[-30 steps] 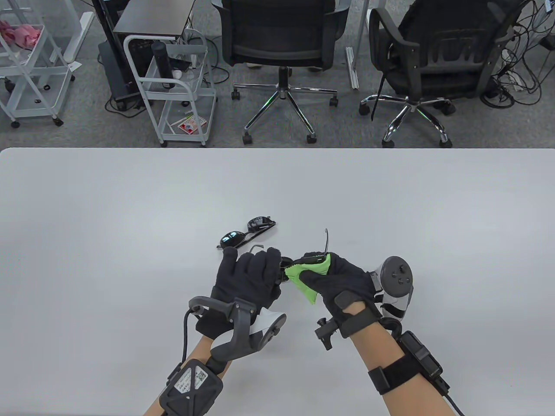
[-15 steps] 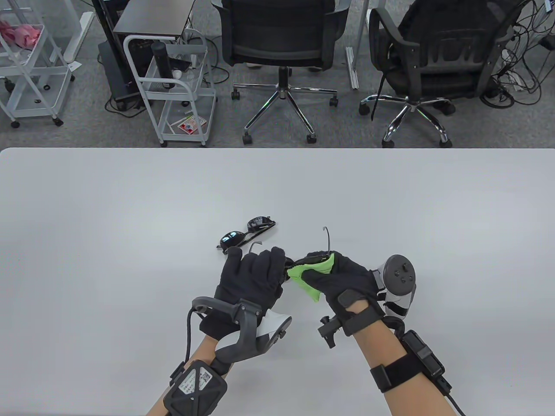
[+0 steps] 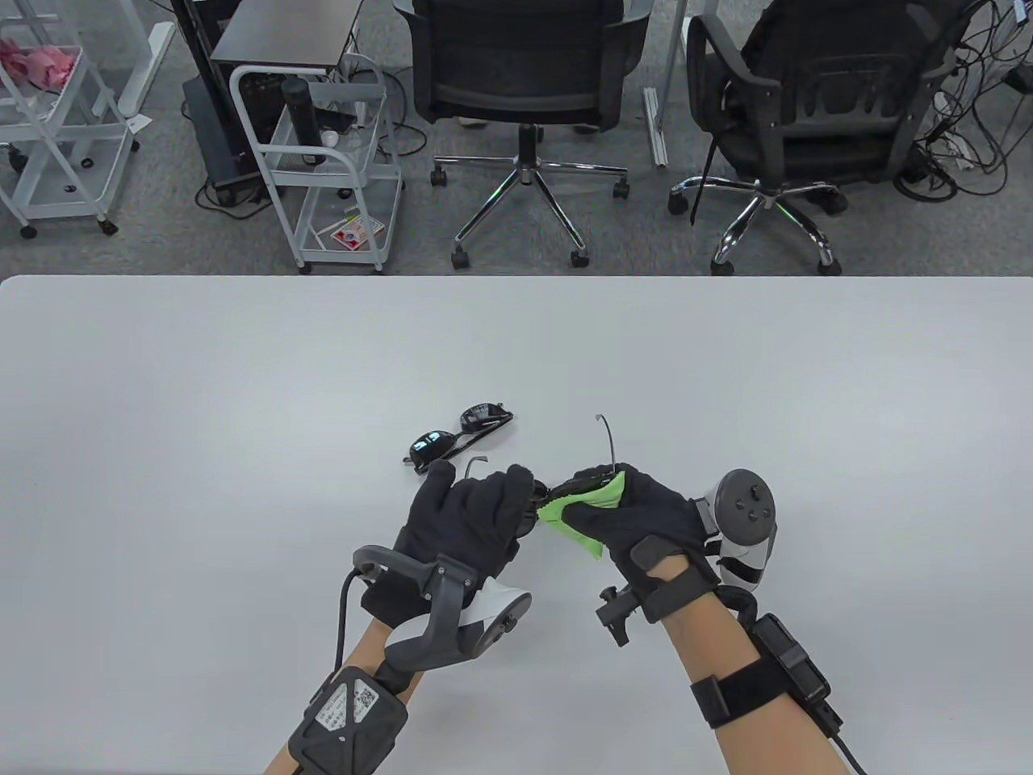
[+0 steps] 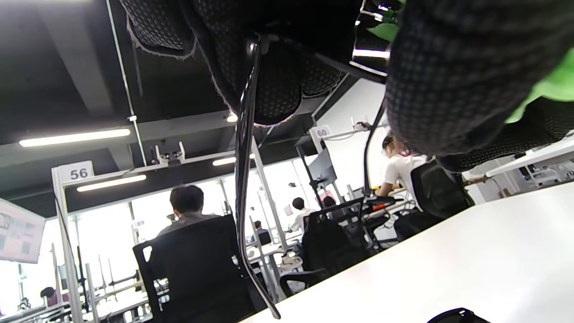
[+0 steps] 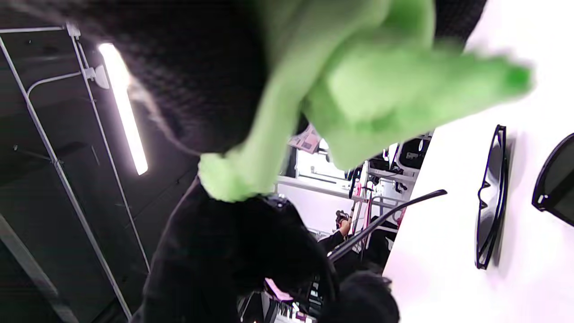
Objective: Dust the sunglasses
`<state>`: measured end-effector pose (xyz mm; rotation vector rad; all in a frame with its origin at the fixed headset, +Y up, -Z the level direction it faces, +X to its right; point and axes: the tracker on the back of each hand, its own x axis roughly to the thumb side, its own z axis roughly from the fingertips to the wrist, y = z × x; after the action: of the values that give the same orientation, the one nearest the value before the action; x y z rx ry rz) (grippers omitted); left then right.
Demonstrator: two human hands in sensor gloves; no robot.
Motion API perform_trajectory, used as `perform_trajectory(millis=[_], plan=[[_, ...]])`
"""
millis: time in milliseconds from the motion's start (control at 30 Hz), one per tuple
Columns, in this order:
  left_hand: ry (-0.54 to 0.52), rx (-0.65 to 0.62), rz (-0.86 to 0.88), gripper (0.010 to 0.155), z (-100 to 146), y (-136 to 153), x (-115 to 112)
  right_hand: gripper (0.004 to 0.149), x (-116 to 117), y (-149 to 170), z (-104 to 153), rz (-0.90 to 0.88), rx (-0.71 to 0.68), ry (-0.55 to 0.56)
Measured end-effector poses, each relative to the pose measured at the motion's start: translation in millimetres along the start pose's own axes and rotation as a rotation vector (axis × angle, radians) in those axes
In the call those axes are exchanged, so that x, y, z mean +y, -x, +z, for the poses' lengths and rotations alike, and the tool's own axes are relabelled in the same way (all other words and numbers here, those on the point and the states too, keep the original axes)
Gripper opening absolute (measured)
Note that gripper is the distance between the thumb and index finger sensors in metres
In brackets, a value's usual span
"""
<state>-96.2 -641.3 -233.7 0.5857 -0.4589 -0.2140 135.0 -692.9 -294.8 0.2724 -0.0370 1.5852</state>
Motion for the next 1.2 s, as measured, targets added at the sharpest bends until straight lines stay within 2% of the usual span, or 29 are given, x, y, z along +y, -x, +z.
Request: perform_trajectory(millis=[100, 167, 267, 333, 400, 467, 567, 633, 700, 833, 1000, 1033, 1133, 1167, 1200], plan=[[0.011, 0.011, 0.015, 0.095, 0.0, 1.1, -0.1, 0.040, 0.4, 0.0, -0.9, -0.025, 0.008, -0.021], [0.017, 0.019, 0.006, 0.094, 0.2, 4.3, -0.7, 0.043, 0.9, -0.1, -3.4, -0.051, 0.012, -0.105], [0.044, 0.052, 0.036, 0.094, 0.1, 13.0, -4.1, 0.064, 3.0, 0.7, -8.7, -0.145, 0.013, -0.321], [0.054, 0.066, 0.051, 0.095, 0.0, 17.7, -6.1, 0.065, 4.1, -0.4, -10.6, -0.159, -0.021, -0.405], [0.060, 0.074, 0.060, 0.094, 0.0, 20.5, -7.3, 0.061, 4.6, -0.5, -11.0, -0.156, -0.024, -0.432], [0.062, 0.063, 0.064, 0.095, 0.2, 19.9, -7.4, 0.054, 4.1, 0.4, -10.5, -0.127, -0.021, -0.381], [0.044, 0.022, 0.033, 0.095, 0.7, 11.5, -3.5, 0.043, 1.3, 2.1, -5.0, -0.033, 0.026, -0.173], [0.031, -0.002, -0.021, 0.095, 0.3, 5.5, -1.2, 0.040, 0.1, -1.5, -1.7, 0.058, 0.018, -0.070], [0.028, 0.006, -0.002, 0.095, -1.0, 4.5, -1.1, 0.039, 1.3, -6.2, 1.3, 0.097, -0.003, -0.008], [0.016, 0.005, 0.004, 0.095, -0.3, 4.9, 1.6, 0.038, 2.5, -4.0, 2.2, 0.036, -0.003, -0.002], [0.011, -0.001, -0.025, 0.094, 0.9, 6.5, 1.2, 0.042, 5.8, 1.5, -3.0, -0.152, -0.016, -0.159], [0.011, 0.002, -0.018, 0.094, 1.0, 7.4, 0.7, 0.043, 6.9, 0.3, -3.1, -0.142, -0.014, -0.171], [-0.002, -0.025, -0.050, 0.094, 1.3, 2.9, 1.7, 0.041, 4.4, -4.6, -1.7, 0.018, -0.044, -0.089], [-0.006, -0.023, -0.050, 0.094, 0.5, 1.5, 2.6, 0.039, 2.8, -4.3, 0.1, 0.023, -0.040, -0.026], [-0.011, -0.020, -0.051, 0.094, -0.2, 1.1, 2.9, 0.038, 2.6, -4.5, 0.8, 0.014, -0.039, -0.009]])
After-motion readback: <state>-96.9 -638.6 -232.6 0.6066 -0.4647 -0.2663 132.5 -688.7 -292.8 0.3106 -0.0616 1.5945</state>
